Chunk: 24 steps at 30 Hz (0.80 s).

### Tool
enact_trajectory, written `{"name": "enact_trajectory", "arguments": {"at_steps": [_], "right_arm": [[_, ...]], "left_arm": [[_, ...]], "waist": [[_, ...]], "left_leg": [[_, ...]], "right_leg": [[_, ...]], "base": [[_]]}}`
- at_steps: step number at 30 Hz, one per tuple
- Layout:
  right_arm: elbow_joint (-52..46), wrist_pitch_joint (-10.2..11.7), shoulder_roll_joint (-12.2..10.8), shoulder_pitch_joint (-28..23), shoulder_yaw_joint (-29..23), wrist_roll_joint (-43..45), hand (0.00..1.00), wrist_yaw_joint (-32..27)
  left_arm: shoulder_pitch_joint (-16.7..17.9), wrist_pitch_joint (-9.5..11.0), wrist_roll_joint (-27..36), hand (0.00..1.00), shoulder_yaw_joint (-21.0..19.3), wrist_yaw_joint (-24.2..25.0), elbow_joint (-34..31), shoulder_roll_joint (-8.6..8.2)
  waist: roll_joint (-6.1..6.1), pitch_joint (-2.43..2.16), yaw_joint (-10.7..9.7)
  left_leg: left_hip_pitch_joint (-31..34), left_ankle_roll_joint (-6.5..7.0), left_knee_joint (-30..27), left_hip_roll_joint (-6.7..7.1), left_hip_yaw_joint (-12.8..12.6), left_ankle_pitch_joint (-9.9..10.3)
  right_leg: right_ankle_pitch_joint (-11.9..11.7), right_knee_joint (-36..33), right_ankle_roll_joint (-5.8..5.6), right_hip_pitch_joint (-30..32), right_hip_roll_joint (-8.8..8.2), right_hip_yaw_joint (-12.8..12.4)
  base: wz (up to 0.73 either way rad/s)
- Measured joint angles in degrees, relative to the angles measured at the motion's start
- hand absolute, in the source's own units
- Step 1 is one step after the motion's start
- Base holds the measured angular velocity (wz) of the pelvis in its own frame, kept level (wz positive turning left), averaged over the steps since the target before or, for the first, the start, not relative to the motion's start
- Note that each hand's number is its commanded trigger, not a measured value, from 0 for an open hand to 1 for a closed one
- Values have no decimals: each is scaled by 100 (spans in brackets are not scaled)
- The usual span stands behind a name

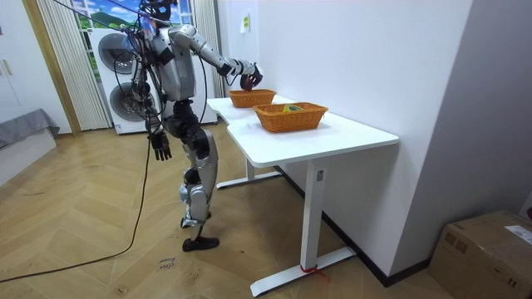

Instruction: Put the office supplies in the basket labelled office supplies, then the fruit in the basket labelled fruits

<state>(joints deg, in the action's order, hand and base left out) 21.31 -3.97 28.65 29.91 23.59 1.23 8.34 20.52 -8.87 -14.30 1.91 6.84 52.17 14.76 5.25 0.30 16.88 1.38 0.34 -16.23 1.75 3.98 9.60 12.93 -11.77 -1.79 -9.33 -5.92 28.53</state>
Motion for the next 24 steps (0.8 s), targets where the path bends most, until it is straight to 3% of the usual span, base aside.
{"name": "enact_trajectory", "arguments": {"at_steps": [8,19,24], "right_arm": [[-10,-67,0,0,-19,139,0,-5],[-10,-114,0,-11,-18,155,0,17],[-26,-114,0,-11,-19,144,0,34]], "left_arm": [[133,-45,-42,0,-188,15,-262,-2],[163,-66,-30,0,-162,-48,-284,-4],[152,-75,-37,0,-163,-44,-281,-3]], "waist": [[15,-24,-63],[-8,4,-253],[27,-21,-254]], "left_leg": [[-42,-1,64,9,2,-1],[-154,-7,98,7,21,4],[-175,-6,86,25,18,3]], "right_leg": [[0,16,-2,-35,-5,-2],[1,12,-3,-165,-3,-13],[23,18,-13,-166,0,-109]], "base": [[0],[0],[0]]}}
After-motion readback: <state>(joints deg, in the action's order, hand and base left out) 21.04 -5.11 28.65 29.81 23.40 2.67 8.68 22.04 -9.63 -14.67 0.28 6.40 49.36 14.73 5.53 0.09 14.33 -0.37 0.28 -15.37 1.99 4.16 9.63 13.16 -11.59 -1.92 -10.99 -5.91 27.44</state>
